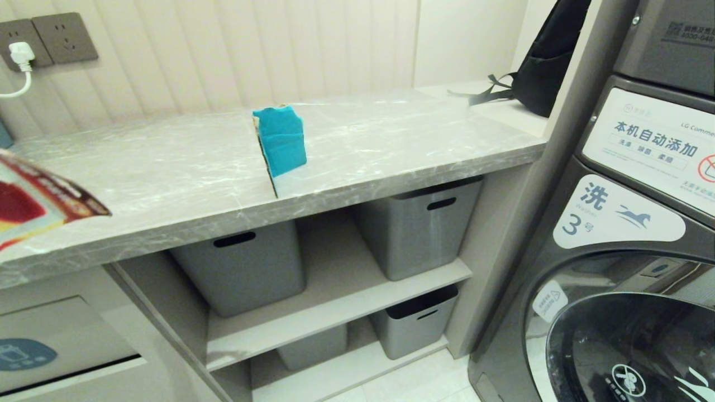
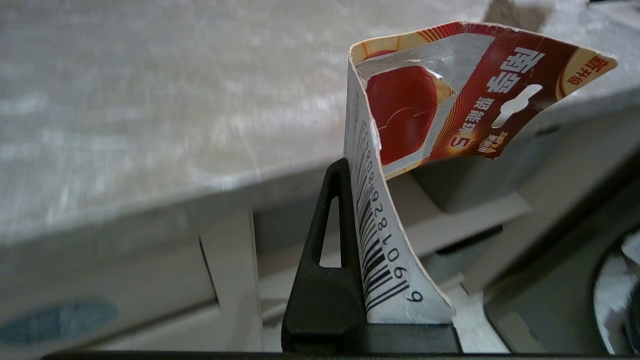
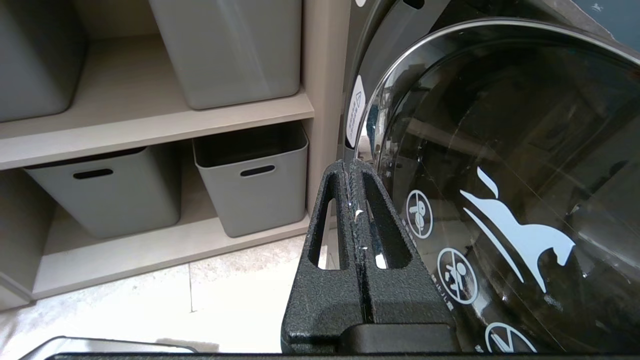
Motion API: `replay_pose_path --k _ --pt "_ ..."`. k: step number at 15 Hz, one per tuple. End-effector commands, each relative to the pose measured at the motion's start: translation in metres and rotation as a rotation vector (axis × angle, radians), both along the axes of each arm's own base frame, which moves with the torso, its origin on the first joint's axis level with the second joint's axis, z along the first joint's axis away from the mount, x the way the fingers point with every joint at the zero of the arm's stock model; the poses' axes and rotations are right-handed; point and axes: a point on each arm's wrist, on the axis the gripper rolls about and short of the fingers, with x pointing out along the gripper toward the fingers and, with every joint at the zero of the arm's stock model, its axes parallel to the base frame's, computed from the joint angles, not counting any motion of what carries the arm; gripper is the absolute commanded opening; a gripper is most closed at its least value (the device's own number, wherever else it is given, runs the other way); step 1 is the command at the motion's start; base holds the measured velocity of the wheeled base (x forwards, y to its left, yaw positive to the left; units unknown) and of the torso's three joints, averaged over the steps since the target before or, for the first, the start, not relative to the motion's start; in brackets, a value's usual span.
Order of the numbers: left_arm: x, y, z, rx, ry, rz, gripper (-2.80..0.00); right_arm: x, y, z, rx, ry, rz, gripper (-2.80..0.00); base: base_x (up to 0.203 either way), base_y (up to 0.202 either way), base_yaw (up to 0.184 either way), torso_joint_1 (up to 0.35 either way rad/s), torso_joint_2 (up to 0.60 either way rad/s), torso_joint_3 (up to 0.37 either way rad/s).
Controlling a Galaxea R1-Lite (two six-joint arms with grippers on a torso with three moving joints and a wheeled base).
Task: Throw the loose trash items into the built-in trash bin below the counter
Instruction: Put the garbage in the trash can
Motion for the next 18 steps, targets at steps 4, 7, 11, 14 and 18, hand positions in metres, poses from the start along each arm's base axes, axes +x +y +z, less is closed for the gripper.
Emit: replay_pose_path --k 4,7,11,14,18 --pt "-0.081 -0.025 -0.045 -0.078 0.107 0.05 -2.8 0.0 0.0 0.0 -0.001 -0.002 0.001 -2.8 0.0 0.0 0.0 0.0 0.0 0.0" --pt "-0.095 -0.031 -0.062 -0.049 0.058 0.018 -2.8 0.0 0.0 0.0 -0.001 -0.002 0.001 -2.8 0.0 0.0 0.0 0.0 0.0 0.0" --pt "-0.079 -0.022 -0.077 0.105 -0.033 -0.098 -2.8 0.0 0.0 0.0 -0.001 -0.002 0.001 -2.8 0.0 0.0 0.0 0.0 0.0 0.0" --pt "-0.058 -0.016 -0.103 0.175 -0.105 -0.129 -2.8 0.0 0.0 0.0 -0.001 -0.002 0.001 -2.8 0.0 0.0 0.0 0.0 0.0 0.0" --pt "-0.047 -0.01 -0.135 0.253 -0.107 -0.191 -2.8 0.0 0.0 0.0 -0.001 -0.002 0.001 -2.8 0.0 0.0 0.0 0.0 0.0 0.0"
